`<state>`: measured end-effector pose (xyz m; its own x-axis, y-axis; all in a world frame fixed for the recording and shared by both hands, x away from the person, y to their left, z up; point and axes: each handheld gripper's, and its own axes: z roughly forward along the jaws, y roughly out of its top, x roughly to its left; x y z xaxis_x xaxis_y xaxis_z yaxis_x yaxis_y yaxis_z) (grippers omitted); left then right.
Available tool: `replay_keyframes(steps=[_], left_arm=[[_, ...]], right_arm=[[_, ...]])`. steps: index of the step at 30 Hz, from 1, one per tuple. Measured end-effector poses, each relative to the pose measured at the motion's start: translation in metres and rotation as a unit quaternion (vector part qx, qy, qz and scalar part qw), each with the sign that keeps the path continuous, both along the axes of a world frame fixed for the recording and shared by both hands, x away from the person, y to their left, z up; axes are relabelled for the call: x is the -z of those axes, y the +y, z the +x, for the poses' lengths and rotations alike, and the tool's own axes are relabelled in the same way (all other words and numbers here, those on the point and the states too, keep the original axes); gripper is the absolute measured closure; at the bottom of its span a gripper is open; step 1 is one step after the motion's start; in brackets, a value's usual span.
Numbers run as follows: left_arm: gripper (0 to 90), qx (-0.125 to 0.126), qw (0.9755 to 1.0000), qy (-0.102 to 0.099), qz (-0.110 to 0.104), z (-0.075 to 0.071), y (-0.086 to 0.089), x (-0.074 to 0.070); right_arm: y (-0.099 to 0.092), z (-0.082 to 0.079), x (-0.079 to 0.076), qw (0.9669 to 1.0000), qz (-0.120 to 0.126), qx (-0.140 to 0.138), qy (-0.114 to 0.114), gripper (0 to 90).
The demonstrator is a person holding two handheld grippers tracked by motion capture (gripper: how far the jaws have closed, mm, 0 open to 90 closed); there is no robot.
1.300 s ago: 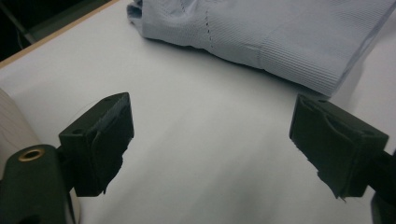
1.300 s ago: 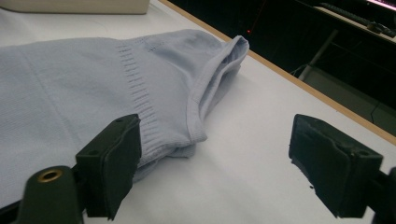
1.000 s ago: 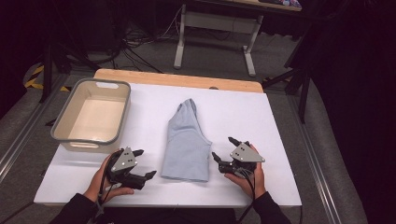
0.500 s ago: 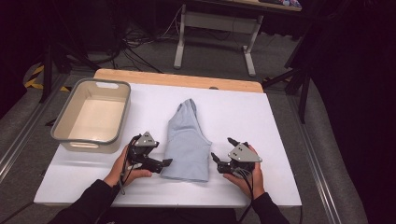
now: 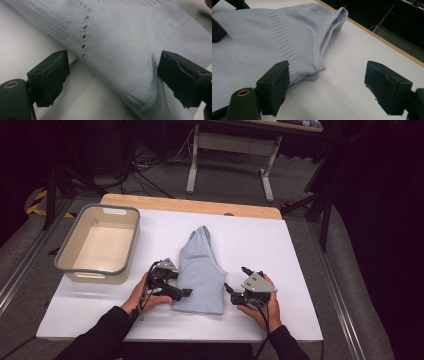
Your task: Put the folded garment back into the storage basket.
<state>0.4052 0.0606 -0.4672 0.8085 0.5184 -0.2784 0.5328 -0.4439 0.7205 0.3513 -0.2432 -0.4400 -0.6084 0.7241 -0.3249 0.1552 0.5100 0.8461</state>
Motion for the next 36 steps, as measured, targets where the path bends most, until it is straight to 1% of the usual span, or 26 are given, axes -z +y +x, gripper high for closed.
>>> replay_keyframes(steps=[4,7,8,10,12,16,17,18,19,21,22,23,24,25,27,28,29,30,31,32,33,34,35,36], left_arm=[[11.6,0.002,1.0000,-0.002,0.004,0.000,-0.006,0.000],[15.3,-0.001,1.0000,-0.006,0.005,0.000,-0.008,-0.001],[16.8,-0.003,1.0000,-0.007,0.003,0.000,-0.009,-0.001],[17.3,-0.004,1.0000,-0.006,0.003,0.000,-0.008,-0.001],[20.1,-0.004,1.0000,-0.004,0.004,0.000,-0.008,-0.001],[24.5,-0.003,1.0000,-0.005,0.003,0.000,-0.007,-0.001],[24.5,-0.002,1.0000,-0.005,0.002,0.000,-0.007,-0.001],[26.3,-0.002,1.0000,-0.003,0.002,-0.001,-0.007,-0.001],[29.2,-0.001,1.0000,-0.003,0.000,-0.001,-0.007,-0.001],[30.7,-0.002,1.0000,-0.003,0.000,-0.002,-0.007,-0.001],[31.3,-0.002,1.0000,-0.003,0.000,-0.002,-0.007,-0.001],[31.3,0.000,1.0000,-0.003,0.002,-0.002,-0.007,-0.002],[33.8,0.001,1.0000,-0.004,0.002,-0.002,-0.007,-0.001],[34.5,0.001,1.0000,-0.005,0.002,-0.003,-0.008,-0.002],[35.4,0.001,1.0000,-0.006,0.003,-0.005,-0.008,-0.002],[36.8,0.002,1.0000,-0.007,0.002,-0.005,-0.008,-0.002],[38.0,0.003,1.0000,-0.008,0.004,-0.005,-0.008,-0.002],[39.0,0.003,1.0000,-0.007,0.003,-0.006,-0.008,-0.002],[39.0,0.003,1.0000,-0.007,0.003,-0.006,-0.008,-0.002],[39.6,0.003,1.0000,-0.007,0.005,-0.007,-0.008,-0.002],[40.9,0.004,0.9999,-0.008,0.006,-0.008,-0.009,-0.002],[40.9,0.004,0.9999,-0.009,0.006,-0.008,-0.009,-0.002],[42.1,0.005,0.9999,-0.010,0.006,-0.009,-0.010,-0.002],[42.7,0.007,0.9999,-0.012,0.006,-0.010,-0.010,-0.002]], right_arm=[[0.005,0.002,0.000,1.0000,-0.004,-0.006,-0.001,20.7],[0.008,0.006,-0.001,1.0000,-0.002,-0.005,0.001,21.4],[0.010,0.011,-0.003,1.0000,0.003,-0.005,0.007,21.6],[0.012,0.012,-0.004,0.9999,0.002,-0.004,0.011,21.4],[0.016,0.019,-0.006,0.9999,0.003,-0.002,0.014,21.4],[0.025,0.030,-0.008,0.9995,0.001,0.001,0.033,19.5],[0.025,0.030,-0.008,0.9995,0.001,0.001,0.033,19.5],[0.027,0.033,-0.008,0.9993,0.003,0.000,0.036,19.4],[0.031,0.037,-0.007,0.9991,-0.003,0.005,0.042,18.7],[0.035,0.047,-0.007,0.9976,0.008,0.002,0.069,16.2],[0.035,0.047,-0.007,0.9976,0.008,0.002,0.069,16.2],[0.037,0.051,-0.007,0.9970,0.007,0.006,0.076,15.5],[0.040,0.058,-0.009,0.9961,0.018,0.012,0.086,15.1],[0.040,0.060,-0.010,0.9956,0.023,0.014,0.089,15.1],[0.041,0.062,-0.011,0.9955,0.025,0.018,0.090,14.6],[0.044,0.067,-0.012,0.9946,0.027,0.018,0.099,13.7],[0.046,0.070,-0.012,0.9939,0.026,0.016,0.106,13.7],[0.050,0.075,-0.010,0.9932,0.017,0.019,0.114,13.1],[0.050,0.075,-0.010,0.9932,0.017,0.019,0.114,13.1],[0.052,0.078,-0.008,0.9924,0.012,0.019,0.121,12.6],[0.055,0.083,-0.004,0.9906,0.007,0.021,0.135,10.8],[0.055,0.083,-0.004,0.9906,0.007,0.021,0.135,10.8],[0.056,0.087,0.000,0.9891,0.001,0.023,0.145,9.8],[0.057,0.088,0.001,0.9887,-0.003,0.024,0.148,9.2]])
